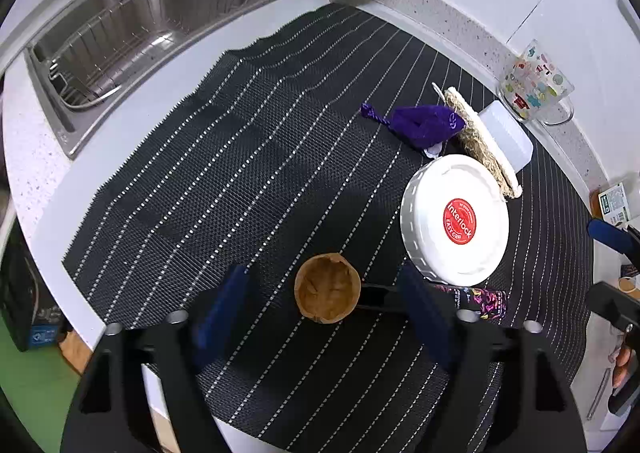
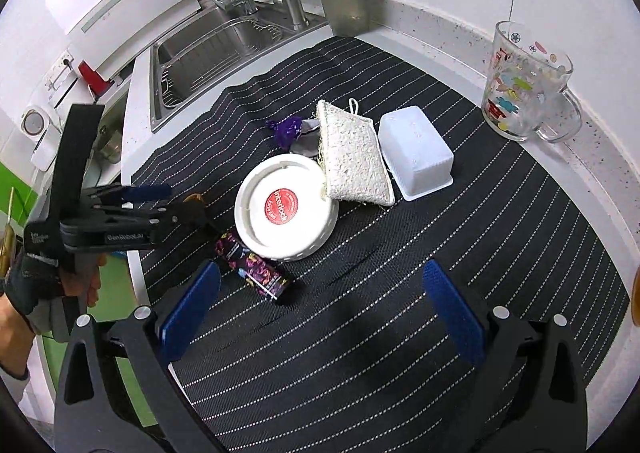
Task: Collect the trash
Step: 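Grasp the walnut shell with the left tool while the right tool grasps the white box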
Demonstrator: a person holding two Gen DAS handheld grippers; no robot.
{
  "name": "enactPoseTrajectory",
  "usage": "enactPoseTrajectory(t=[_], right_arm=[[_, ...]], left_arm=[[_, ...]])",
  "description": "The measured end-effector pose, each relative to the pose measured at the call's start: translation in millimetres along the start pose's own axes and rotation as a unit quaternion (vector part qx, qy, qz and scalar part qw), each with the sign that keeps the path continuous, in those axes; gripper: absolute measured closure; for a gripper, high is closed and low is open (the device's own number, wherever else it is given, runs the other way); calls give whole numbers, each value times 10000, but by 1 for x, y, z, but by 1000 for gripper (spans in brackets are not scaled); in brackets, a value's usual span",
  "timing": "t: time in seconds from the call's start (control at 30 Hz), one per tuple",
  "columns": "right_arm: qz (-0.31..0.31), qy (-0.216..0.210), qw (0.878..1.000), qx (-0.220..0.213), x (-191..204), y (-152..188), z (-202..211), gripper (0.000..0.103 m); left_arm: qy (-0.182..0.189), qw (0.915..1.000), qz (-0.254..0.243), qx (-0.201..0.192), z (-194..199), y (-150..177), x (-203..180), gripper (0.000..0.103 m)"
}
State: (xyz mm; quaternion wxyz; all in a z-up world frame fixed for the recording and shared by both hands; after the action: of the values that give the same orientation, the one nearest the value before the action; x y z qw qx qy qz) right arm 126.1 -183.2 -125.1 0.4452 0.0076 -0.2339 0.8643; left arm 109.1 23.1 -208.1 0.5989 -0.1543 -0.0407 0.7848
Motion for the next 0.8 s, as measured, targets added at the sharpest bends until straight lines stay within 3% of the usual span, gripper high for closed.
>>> enactPoseTrajectory(t=[0.13, 0.37, 0.8], right_arm=[[34, -32, 10000, -7, 1, -3, -1, 3], [69, -74, 9999, 15, 4, -2, -4, 3], [-23, 67, 10000, -42, -6, -2, 0, 3]], left_arm=[[70, 10000, 15, 55, -2, 3, -1, 53], [114, 9999, 11, 0, -1, 0, -5, 70], [172, 9993, -69, -317, 24, -9, -10, 70]])
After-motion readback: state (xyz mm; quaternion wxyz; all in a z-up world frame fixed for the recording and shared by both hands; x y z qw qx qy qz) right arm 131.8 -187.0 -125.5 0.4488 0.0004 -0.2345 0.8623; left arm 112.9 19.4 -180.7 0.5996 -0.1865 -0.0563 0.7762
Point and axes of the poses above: each gripper's, at about its wrist camera, not at the fingertips, and z roughly against the way its jaws point, x to its left, y to its underside, the point moved 9 cm from there along -z, roughly the way its jaws point, and after that the axes turned 5 degrees about x, right-handed, at the moved point
